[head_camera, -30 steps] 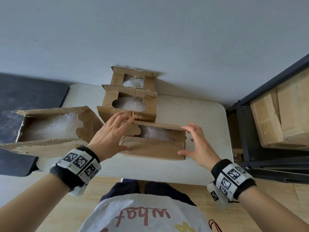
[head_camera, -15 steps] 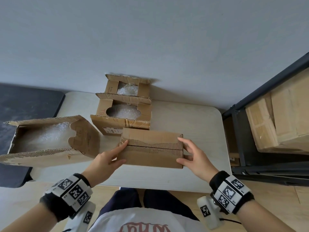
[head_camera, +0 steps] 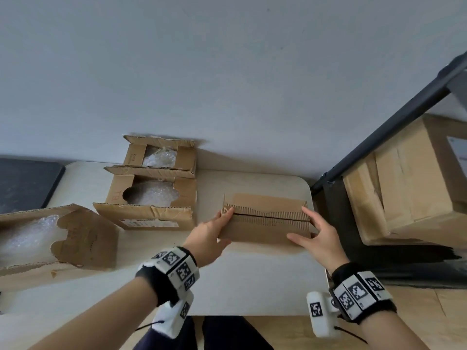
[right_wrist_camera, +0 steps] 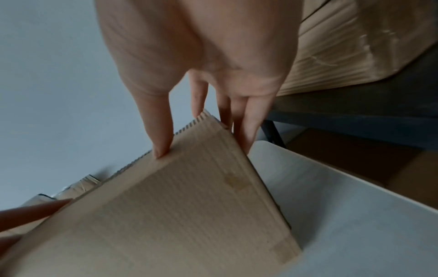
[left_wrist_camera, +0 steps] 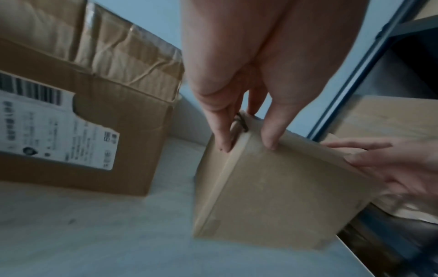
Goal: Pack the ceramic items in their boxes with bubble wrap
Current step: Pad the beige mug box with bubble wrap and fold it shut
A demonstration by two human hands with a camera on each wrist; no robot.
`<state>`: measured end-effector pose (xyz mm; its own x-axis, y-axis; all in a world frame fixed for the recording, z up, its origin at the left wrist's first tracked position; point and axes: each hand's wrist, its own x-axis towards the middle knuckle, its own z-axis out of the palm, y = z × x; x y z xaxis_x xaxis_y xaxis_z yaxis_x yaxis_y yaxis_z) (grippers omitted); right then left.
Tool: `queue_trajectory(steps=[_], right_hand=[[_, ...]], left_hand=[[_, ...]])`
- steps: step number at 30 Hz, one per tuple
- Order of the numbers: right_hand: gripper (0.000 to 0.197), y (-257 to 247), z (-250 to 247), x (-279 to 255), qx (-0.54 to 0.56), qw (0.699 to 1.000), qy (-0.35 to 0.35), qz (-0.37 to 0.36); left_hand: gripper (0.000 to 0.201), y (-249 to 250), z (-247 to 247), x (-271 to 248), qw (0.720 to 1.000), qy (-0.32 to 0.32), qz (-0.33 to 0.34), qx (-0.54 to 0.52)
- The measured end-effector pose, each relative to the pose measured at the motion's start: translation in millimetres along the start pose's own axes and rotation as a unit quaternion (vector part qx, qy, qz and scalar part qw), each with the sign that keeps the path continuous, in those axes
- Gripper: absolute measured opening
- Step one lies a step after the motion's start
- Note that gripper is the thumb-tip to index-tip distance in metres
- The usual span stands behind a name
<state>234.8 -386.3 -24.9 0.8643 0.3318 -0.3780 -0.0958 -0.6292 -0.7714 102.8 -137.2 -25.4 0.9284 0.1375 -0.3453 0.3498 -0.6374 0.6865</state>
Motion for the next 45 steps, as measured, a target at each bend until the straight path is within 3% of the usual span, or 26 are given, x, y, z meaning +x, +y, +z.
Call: queue_trajectory(steps=[5, 10, 16, 19, 24, 34, 37, 42, 45], right_hand=[[0.099, -23, 6, 51, 0.003, 0.999, -0.032, -0.031], [0.094, -43, 24, 87, -0.007, 0.997, -0.048, -0.063], [0.084, -65, 44, 111, -0.048, 0.990, -0.051, -0.121], [0.074, -67, 43, 114, -0.126, 0.979, -0.044, -0.154], [0.067, -68, 46, 117, -0.337, 0.913, -0.046, -0.226], [0.056, -62, 52, 118, -0.457, 0.857, -0.047, -0.231], [0.056, -69, 50, 117, -0.451, 0.865, -0.061, -0.212], [0.058, -81, 46, 101, -0.377, 0.897, -0.044, -0.226], [0.058, -89, 44, 91, -0.382, 0.897, -0.038, -0.219]], left_hand=[[0.076, 11, -36, 48, 0.995, 0.013, -0.053, 0.081], [0.081, 24, -55, 72, 0.981, -0.002, -0.135, 0.141], [0.065, 25, -58, 82, 0.950, 0.025, -0.093, 0.296], [0.063, 24, -62, 85, 0.951, -0.007, -0.099, 0.294], [0.068, 24, -69, 97, 0.956, -0.020, -0.099, 0.275], [0.088, 15, -73, 104, 0.963, -0.039, -0.129, 0.234], [0.091, 20, -76, 101, 0.963, -0.044, -0.129, 0.232], [0.079, 29, -90, 57, 0.979, 0.002, -0.060, 0.193], [0.048, 18, -107, -2, 0.983, 0.099, 0.056, 0.146]])
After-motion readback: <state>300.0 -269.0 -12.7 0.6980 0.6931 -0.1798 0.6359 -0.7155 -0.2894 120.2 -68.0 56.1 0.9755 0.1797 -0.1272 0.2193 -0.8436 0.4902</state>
